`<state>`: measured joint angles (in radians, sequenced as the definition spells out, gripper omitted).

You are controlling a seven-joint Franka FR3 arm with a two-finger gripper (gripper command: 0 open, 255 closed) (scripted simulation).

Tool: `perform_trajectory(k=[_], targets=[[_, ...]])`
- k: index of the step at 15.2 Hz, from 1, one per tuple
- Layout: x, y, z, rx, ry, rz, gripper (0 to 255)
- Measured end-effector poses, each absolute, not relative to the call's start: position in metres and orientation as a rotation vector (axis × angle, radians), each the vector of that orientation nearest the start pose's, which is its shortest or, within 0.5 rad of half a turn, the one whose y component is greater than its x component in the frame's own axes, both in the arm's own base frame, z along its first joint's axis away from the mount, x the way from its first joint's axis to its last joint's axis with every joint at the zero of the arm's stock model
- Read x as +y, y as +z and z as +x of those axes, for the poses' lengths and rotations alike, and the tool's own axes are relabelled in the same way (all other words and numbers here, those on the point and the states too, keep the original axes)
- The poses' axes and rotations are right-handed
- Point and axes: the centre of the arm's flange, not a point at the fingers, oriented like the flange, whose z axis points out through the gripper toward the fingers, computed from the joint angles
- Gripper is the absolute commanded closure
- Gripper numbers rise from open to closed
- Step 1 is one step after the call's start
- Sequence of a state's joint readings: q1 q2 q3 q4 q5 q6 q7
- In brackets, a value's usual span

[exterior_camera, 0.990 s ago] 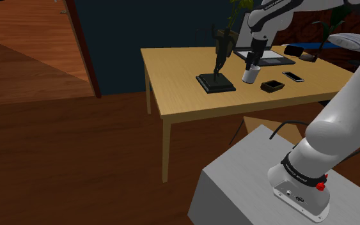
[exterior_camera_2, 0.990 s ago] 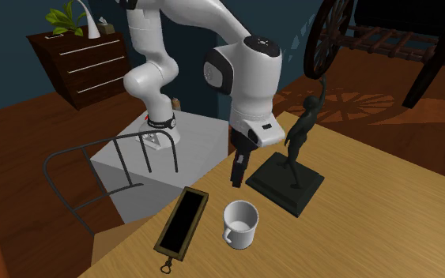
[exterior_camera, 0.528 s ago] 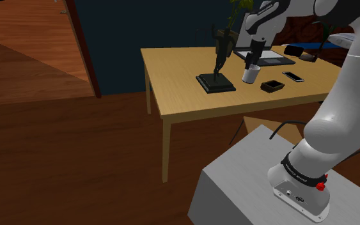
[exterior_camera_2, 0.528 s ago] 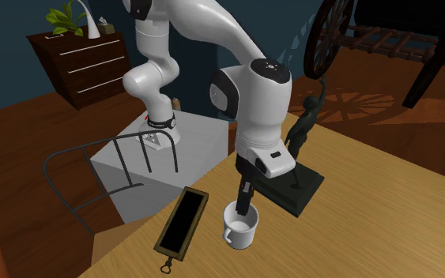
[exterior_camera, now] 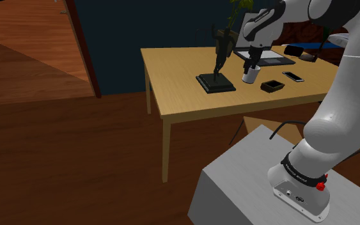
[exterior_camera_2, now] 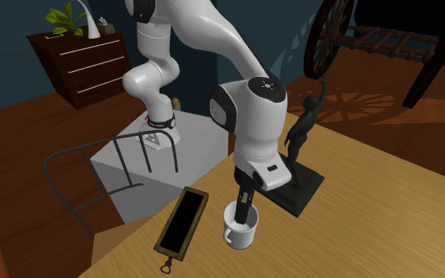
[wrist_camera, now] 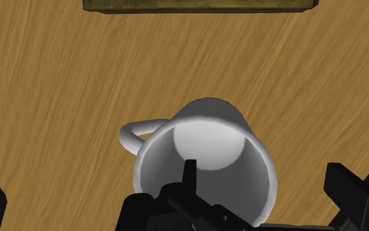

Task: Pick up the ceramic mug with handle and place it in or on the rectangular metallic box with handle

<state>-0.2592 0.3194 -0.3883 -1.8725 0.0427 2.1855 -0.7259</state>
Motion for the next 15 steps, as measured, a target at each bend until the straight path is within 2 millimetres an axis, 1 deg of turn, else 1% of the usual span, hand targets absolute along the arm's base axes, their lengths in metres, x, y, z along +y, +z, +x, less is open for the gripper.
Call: perform_trajectory(k=[4, 5, 15], targets=[[-0.3645, 0.3559, 0.5073, -0.117, 0.063, -3.215, 0], [-0.3645, 0.3559, 0.5073, -0.117, 0.063, -3.215, 255], [-0.3645, 0.3557, 0.5073, -0.117, 0.063, -3.215, 255]])
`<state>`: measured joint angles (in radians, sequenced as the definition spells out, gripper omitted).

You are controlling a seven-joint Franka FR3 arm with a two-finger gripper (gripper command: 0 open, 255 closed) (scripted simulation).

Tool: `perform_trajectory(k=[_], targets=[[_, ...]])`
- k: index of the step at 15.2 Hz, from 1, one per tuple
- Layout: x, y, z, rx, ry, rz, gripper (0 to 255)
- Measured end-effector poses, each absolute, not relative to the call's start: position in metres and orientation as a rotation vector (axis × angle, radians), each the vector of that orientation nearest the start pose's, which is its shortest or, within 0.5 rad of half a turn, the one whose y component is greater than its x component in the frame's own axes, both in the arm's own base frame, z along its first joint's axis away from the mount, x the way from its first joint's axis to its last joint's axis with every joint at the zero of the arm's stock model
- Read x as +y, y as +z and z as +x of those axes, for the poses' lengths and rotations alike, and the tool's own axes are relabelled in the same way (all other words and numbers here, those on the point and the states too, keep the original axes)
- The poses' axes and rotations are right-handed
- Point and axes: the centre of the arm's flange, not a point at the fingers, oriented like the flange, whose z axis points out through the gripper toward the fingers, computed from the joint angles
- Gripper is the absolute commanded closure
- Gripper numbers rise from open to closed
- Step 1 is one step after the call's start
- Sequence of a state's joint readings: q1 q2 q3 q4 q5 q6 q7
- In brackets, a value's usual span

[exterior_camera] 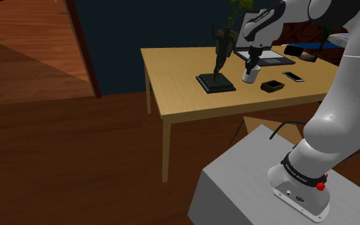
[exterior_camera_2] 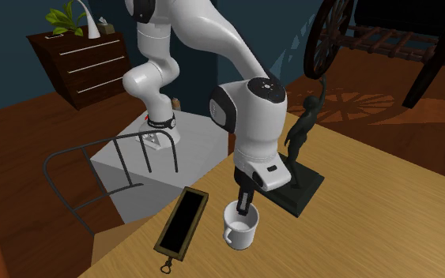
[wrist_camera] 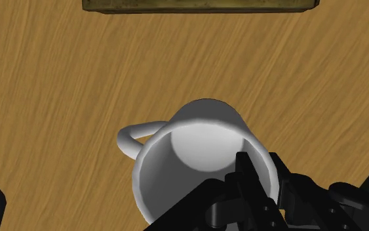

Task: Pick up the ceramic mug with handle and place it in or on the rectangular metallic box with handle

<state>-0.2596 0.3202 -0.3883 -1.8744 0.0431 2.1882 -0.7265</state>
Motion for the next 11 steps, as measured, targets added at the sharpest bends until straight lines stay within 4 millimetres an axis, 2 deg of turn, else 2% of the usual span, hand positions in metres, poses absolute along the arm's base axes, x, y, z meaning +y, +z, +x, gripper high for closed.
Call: perform_trajectory(k=[11], targets=[[-0.365, 0.408, 0.508, -0.117, 0.062, -3.216, 255]])
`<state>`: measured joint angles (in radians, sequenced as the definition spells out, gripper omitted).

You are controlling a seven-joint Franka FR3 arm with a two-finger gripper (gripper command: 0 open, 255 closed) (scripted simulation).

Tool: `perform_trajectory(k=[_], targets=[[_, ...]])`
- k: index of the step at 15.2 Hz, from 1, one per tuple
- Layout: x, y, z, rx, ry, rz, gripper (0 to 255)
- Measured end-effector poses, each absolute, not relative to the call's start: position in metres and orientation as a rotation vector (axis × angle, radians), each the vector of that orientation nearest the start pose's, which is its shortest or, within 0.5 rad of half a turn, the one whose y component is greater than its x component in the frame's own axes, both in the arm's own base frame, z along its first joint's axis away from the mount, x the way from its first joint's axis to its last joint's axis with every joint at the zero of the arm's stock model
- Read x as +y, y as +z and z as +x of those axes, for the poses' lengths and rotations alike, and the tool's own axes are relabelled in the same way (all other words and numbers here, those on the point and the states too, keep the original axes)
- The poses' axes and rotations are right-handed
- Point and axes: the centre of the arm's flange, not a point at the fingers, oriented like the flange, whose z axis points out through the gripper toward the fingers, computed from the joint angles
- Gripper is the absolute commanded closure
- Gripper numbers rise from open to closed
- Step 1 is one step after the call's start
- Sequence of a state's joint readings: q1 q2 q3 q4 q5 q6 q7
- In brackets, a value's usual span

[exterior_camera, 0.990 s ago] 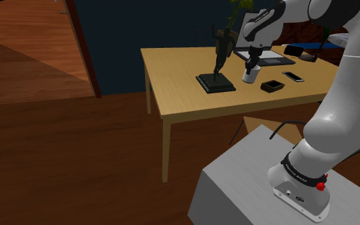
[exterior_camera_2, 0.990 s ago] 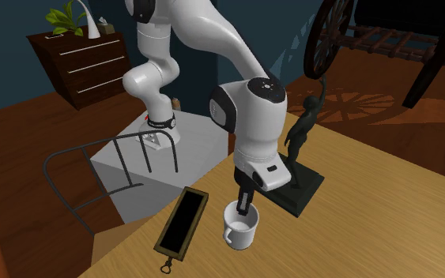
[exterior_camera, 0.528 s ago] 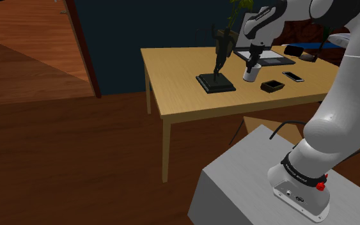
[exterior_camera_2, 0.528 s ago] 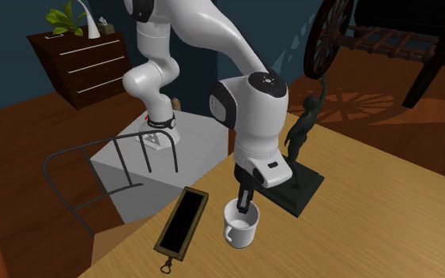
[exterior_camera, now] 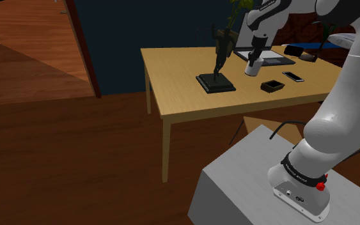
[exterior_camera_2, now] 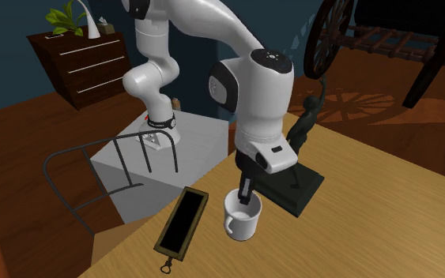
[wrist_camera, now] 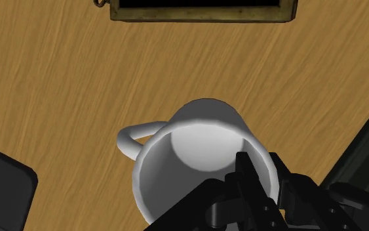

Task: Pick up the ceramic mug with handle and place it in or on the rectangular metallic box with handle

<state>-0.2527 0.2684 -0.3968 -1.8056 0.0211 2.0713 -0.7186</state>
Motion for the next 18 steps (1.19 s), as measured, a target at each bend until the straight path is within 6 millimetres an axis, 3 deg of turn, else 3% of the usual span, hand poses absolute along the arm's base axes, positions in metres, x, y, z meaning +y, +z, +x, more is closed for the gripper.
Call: perform_trajectory(k=[12, 14, 18], targets=[[-0.365, 0.471, 0.508, -0.117, 0.062, -3.215, 255], [-0.369, 0.479, 0.494, -0.117, 0.063, -3.216, 255], [-0.386, 0.487, 0.445, -0.115, 0.063, -3.215, 255]])
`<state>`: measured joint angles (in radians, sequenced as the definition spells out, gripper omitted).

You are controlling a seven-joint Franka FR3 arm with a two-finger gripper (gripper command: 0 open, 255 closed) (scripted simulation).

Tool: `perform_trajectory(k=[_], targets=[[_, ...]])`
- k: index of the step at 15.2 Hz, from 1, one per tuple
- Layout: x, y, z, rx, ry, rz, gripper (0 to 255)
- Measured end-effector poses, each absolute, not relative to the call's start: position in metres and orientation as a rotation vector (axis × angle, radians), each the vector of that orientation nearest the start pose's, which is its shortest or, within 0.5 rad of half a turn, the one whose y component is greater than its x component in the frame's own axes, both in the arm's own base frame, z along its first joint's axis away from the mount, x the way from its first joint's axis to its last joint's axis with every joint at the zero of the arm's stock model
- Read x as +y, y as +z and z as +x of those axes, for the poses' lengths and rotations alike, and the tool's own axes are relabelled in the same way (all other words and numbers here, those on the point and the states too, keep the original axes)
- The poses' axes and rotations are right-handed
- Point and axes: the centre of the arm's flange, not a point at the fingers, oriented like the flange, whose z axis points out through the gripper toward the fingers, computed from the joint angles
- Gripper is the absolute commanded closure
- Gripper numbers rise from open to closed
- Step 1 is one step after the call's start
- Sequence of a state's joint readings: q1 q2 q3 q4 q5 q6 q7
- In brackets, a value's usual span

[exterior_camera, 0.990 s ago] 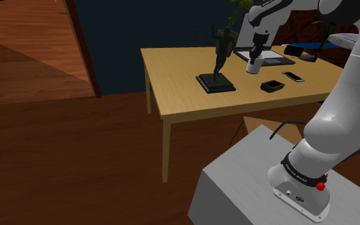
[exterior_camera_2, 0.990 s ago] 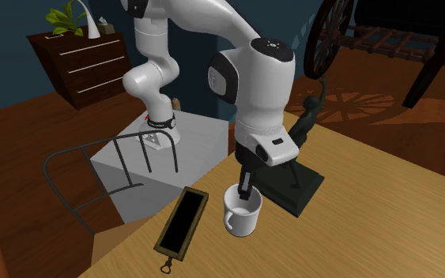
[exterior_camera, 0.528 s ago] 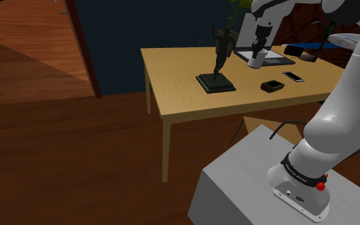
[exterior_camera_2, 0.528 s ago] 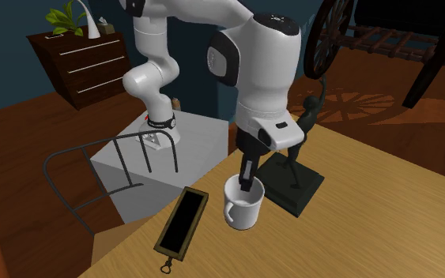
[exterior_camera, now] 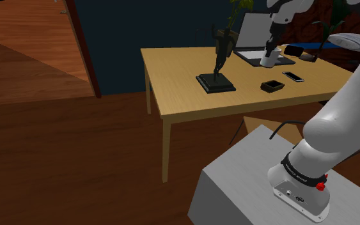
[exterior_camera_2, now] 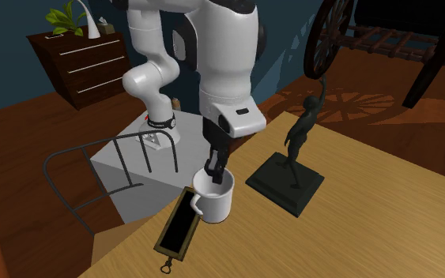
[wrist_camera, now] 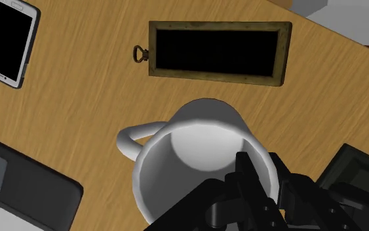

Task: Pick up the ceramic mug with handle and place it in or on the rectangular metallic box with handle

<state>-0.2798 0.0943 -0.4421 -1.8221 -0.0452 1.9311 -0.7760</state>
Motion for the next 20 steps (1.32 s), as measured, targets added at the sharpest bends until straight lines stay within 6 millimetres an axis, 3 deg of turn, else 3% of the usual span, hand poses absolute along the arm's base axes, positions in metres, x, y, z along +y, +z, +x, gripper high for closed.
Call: perform_trajectory(k=[8, 20], targets=[[-0.415, 0.504, 0.357, -0.115, 0.063, -3.216, 255], [-0.416, 0.445, 0.35, -0.117, 0.064, -3.215, 255]])
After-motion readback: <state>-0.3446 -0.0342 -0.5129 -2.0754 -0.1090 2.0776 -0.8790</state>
